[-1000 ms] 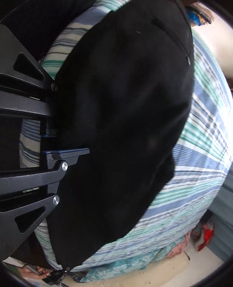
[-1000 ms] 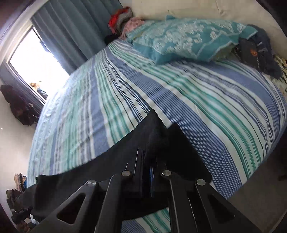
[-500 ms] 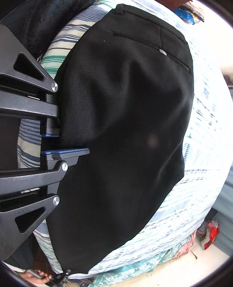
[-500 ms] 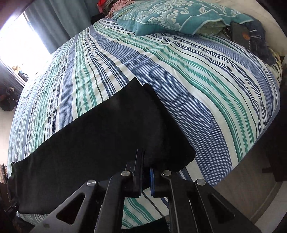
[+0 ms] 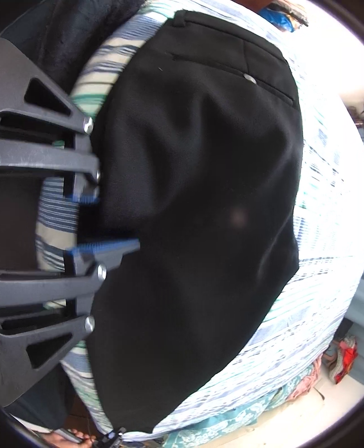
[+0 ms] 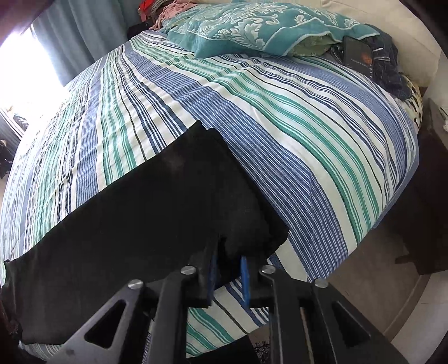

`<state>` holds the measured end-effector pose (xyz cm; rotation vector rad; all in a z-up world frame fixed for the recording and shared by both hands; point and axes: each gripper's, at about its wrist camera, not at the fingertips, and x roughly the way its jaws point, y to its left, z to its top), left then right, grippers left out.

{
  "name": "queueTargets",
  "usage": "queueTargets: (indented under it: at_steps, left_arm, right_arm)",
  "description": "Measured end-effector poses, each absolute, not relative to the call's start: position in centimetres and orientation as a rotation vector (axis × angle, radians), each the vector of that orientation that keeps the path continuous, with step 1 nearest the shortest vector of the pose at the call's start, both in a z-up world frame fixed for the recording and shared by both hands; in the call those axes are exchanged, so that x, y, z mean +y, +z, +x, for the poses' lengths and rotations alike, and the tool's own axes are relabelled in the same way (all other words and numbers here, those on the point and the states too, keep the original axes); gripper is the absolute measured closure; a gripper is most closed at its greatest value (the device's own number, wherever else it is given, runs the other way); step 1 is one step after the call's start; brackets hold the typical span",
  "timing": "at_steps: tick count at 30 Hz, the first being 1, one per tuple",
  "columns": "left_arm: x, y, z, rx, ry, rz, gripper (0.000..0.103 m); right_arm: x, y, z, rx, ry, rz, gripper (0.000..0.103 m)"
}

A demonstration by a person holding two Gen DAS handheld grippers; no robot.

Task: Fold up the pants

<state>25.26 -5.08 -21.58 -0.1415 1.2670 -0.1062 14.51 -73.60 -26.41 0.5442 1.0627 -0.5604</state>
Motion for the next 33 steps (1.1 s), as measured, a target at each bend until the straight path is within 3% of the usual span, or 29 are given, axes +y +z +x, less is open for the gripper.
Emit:
queueTargets:
  at_steps: [1, 2, 7, 8, 13, 18, 20, 22, 27, 33]
  left_arm:
    - [-4.7, -21.0, 24.5, 1.28, -0.092, -0.137, 0.049]
    - [-4.3, -20.2, 23.6, 1.281, -0.074, -0.129, 0.038]
    - [-3.2, -15.4, 20.6, 1.136, -0.052, -0.071, 0.033]
    - [-3.5, -14.6, 21.2, 1.092, -0.051, -0.045, 0.028]
    - [-5.9, -15.3, 28.1, 0.933, -0.009, 0.087, 0.026]
    - [-3.7, -21.6, 32.5, 1.116, 0.209, 0.212, 0.034]
    - [-1.4, -21.7, 31.0, 1.09, 0.27, 0.151, 0.011]
    - [0.3, -21.6, 30.1, 1.1, 0.308, 0.103, 0.005]
    - [1.1, -20.2, 27.0, 1.042, 0.274, 0.09, 0.008]
    - [-6.9, -18.9, 29.7, 0.978, 0.023, 0.169, 0.007]
  right_arm:
    - [-73.5, -26.0, 14.2, 1.053, -0.557, 0.554, 0.051]
    - [-73.3, -25.3, 13.7, 1.028, -0.552, 0.561, 0.041]
    - [-69.5, -19.3, 11.2, 0.869, -0.74, 0.336, 0.019]
    - [-68.2, -18.4, 11.2, 0.839, -0.722, 0.32, 0.018]
    - [-59.1, -17.5, 15.6, 0.832, -0.472, 0.292, 0.017]
    - [-49.6, -20.4, 20.7, 0.859, -0.24, 0.309, 0.017]
    - [-46.9, -22.8, 21.7, 0.904, -0.199, 0.28, 0.017]
    - [-45.3, -25.8, 21.8, 0.997, -0.184, 0.24, 0.016]
    - [-45.1, -27.1, 20.7, 1.015, -0.19, 0.196, 0.0]
    - [-45.0, -27.4, 20.6, 1.006, -0.198, 0.209, 0.0]
